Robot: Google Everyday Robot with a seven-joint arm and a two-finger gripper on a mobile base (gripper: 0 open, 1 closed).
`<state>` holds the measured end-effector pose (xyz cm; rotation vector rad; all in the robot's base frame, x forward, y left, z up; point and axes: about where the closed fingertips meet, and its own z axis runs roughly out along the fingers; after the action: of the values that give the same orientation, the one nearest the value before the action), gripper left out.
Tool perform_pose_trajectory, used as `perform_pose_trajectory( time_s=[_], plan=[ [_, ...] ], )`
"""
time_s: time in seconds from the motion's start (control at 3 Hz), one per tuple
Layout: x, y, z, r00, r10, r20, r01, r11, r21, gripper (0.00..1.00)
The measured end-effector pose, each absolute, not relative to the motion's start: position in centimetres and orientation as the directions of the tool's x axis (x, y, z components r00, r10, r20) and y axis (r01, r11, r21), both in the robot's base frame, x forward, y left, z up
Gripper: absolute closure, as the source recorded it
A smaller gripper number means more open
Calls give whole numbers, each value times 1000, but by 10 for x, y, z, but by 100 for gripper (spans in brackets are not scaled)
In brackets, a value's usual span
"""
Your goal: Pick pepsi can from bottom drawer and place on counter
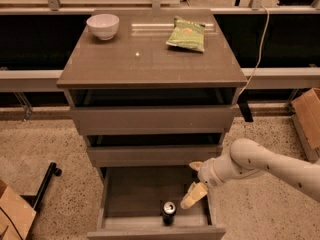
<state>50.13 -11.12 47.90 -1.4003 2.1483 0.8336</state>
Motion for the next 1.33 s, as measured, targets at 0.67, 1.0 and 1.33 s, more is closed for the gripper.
perform_pose_trajectory(
  time_s=[0.67, 1.0, 1.33],
  plan=[
    [515, -97, 432, -387, -619, -684, -921, 299, 251, 0],
    [520, -99, 400, -404, -583, -705, -914, 298, 277, 0],
    [520, -99, 400, -405, -582, -705, -913, 298, 278, 0]
  ],
)
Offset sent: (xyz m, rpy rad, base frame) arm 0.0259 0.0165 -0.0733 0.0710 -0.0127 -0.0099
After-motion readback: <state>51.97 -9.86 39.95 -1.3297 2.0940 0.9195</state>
